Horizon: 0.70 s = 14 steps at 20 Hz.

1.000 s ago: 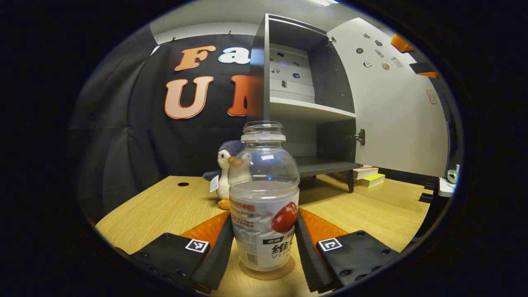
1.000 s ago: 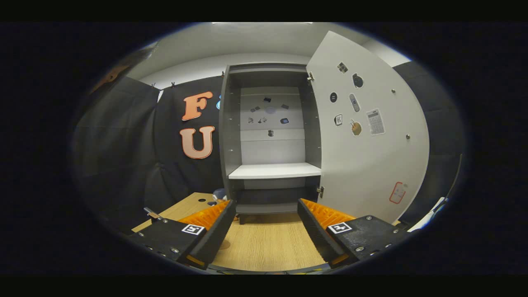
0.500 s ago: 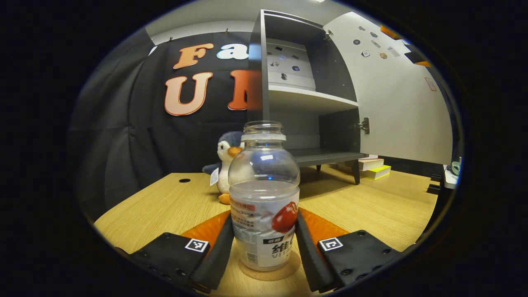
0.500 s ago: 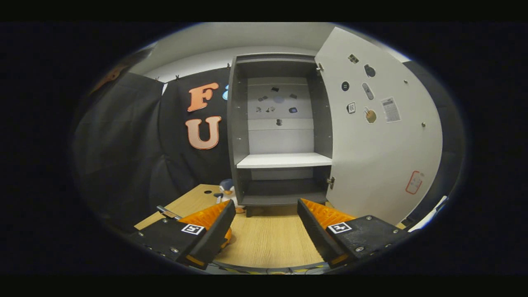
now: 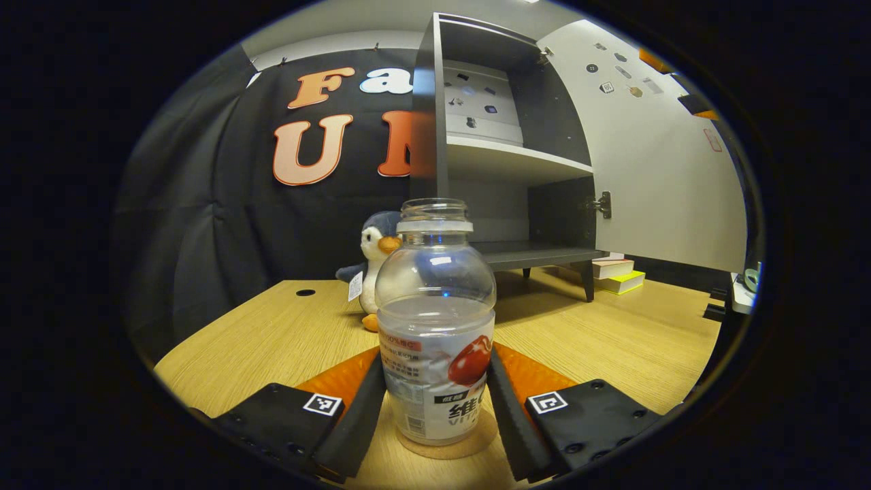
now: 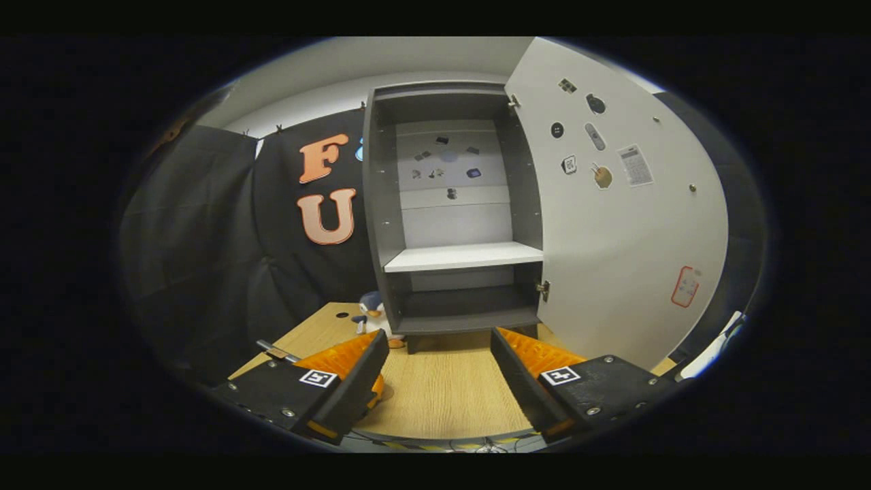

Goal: Open the cabinet door with the right hand, grasp the bottle in the cabinet with the left hand and place it on the coaster, then close the cabinet door with the right hand.

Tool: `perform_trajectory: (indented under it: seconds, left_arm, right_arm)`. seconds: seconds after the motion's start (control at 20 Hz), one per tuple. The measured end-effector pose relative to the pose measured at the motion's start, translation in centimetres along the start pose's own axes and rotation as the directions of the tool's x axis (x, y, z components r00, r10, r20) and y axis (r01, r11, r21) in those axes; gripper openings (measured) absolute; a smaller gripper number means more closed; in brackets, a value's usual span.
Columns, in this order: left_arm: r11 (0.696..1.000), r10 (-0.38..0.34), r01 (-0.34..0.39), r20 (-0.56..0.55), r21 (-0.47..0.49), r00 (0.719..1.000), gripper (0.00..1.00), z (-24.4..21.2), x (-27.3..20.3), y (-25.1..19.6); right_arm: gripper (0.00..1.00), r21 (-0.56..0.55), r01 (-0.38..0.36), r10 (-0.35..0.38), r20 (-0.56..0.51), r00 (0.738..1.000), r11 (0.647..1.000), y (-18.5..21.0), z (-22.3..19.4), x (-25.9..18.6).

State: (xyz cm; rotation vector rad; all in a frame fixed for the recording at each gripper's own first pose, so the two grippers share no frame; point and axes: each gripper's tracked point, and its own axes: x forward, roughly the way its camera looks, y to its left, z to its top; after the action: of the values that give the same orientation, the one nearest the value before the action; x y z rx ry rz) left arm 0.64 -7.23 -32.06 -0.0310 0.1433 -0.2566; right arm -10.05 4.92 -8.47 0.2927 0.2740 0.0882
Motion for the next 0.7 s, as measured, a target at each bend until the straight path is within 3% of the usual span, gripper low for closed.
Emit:
perform_trajectory:
  seconds: [0.55, 0.6, 0.7]
  left_arm:
    - [0.999, -0.018, 0.016, -0.056, -0.039, 0.998, 0.89, -0.5, 0.82, -0.12]
    - [0.999, -0.013, 0.011, -0.054, -0.036, 0.998, 0.98, -0.34, 0.91, 0.08]
    - [0.999, -0.013, 0.011, -0.05, -0.04, 0.999, 0.99, -0.1, 0.76, 0.27]
  right_arm:
    - [0.93, -0.013, -0.022, 0.022, -0.015, 1.0, 1.0, 0.8, -0.37, -0.5]
    - [0.93, -0.014, -0.021, 0.021, -0.014, 1.0, 1.0, 0.84, -0.31, -0.61]
    - [0.93, -0.012, -0.021, 0.021, -0.011, 1.0, 1.0, 0.87, -0.2, -0.68]
